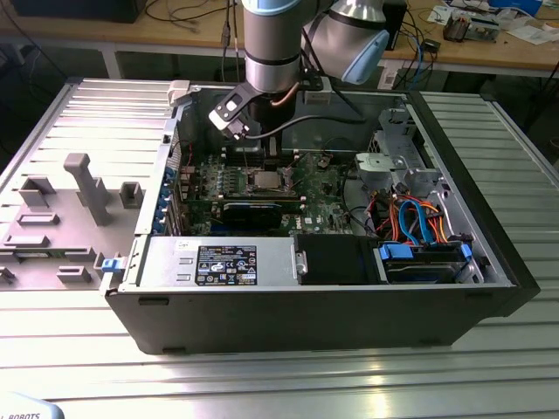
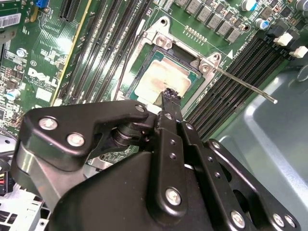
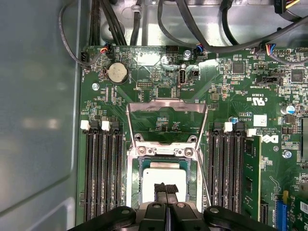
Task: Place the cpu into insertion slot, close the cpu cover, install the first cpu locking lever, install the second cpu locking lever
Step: 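Close the cpu cover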
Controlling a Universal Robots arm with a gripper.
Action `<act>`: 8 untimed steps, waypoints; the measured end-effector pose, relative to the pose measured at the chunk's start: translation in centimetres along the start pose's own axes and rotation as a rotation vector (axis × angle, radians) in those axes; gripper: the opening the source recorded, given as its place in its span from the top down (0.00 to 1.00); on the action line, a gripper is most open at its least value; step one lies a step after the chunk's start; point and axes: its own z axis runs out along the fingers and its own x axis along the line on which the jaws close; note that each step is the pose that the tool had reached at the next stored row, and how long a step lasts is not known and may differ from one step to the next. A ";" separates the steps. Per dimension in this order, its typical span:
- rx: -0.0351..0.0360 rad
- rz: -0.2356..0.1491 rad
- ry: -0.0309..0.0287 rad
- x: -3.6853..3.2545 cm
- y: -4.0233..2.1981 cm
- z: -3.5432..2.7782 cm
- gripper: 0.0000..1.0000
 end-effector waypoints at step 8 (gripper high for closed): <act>0.0000 0.000 0.0000 0.02 0.02 -0.50 0.89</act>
